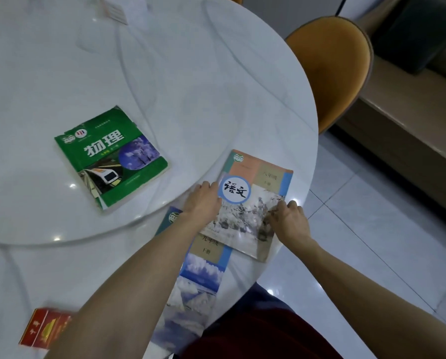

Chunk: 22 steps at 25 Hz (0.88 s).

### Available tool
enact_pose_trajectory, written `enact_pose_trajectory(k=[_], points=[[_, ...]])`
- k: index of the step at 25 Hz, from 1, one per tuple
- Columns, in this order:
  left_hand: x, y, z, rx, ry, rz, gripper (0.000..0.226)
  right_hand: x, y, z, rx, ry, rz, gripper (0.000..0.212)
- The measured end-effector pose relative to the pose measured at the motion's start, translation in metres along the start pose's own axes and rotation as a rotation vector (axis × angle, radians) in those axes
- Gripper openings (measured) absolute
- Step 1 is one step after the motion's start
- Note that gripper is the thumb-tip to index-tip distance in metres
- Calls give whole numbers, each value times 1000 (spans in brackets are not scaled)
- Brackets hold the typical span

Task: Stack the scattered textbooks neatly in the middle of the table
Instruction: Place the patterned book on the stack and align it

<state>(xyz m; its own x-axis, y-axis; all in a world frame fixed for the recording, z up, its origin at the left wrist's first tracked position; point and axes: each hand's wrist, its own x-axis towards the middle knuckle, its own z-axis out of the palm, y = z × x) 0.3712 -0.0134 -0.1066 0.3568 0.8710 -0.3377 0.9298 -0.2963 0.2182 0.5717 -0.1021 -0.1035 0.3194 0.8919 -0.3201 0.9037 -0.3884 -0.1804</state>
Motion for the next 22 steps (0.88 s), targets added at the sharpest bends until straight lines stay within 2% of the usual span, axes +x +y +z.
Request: enact_pose_trajectory(k=[3,6,10,18,22], points=[[4,7,6,-227,40,-101,32,-1,-4,6,202,-13,87,32],[12,7,6,-463,35,-247,30,6,-12,9,485,-64,286,38],[13,5,6,-767,-2,-284,36,10,-13,10,666,-47,454,39],[-4,-6,9,-1201,53,-271,40,1,-13,15,930,57,449,32],[-7,-8,2,-1363,67,-344,45,5,-17,8,1061,15,400,30]])
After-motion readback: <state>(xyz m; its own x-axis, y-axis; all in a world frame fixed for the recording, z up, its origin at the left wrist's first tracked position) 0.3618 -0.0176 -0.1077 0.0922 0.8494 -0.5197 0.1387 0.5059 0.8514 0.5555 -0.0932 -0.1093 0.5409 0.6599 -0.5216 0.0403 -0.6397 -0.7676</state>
